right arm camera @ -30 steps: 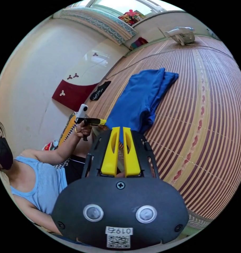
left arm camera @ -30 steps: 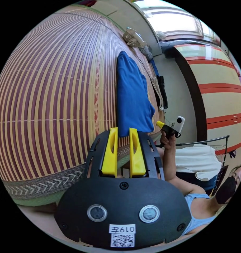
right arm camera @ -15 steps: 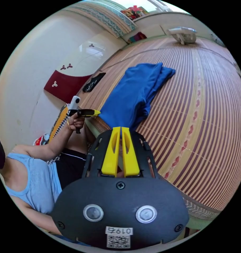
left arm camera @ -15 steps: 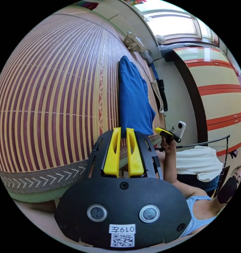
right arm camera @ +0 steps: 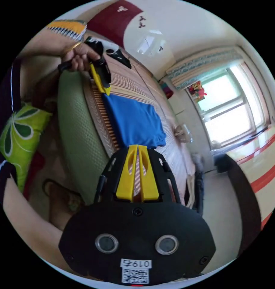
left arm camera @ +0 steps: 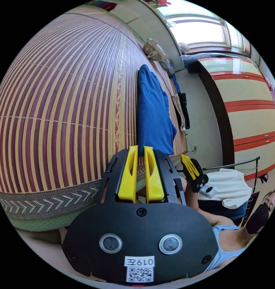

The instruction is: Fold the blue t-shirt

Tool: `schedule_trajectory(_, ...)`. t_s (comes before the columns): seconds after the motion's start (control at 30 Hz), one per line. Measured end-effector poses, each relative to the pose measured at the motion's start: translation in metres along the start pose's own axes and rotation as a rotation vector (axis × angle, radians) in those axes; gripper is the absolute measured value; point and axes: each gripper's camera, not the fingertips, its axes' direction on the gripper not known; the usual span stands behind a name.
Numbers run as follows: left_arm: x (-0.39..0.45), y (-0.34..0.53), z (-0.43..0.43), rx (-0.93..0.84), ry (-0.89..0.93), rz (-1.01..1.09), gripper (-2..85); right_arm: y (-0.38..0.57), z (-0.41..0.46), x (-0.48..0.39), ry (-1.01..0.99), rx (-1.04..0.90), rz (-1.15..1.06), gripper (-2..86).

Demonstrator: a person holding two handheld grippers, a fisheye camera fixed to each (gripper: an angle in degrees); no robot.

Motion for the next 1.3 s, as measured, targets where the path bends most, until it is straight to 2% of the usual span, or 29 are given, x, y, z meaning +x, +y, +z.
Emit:
schedule_trajectory(0.17,-0.008,0.002,0.011,-0.007,-0.020,0.012,1.0,0.011,0.041,-0.067,0.002,-0.110,-0.076,6.3)
schedule_trajectory(0.3,-0.012,0.004,0.019,-0.013,-0.047,0.025,1.1,0.017,0.059,-0.096,-0.004,-0.115,-0.070,6.5)
schedule_trajectory(0.53,0.014,0.009,0.041,-0.039,-0.283,0.176,1.3,0.024,0.107,-0.151,0.030,-0.157,-0.100,6.0)
schedule_trajectory(0.77,-0.012,0.012,0.062,-0.045,-0.270,0.159,1.9,0.040,0.127,-0.193,0.073,-0.129,-0.136,3.3)
schedule_trajectory(1.3,-0.068,0.023,0.114,-0.047,-0.257,0.163,2.2,0.063,0.186,-0.239,0.071,-0.131,-0.095,5.3)
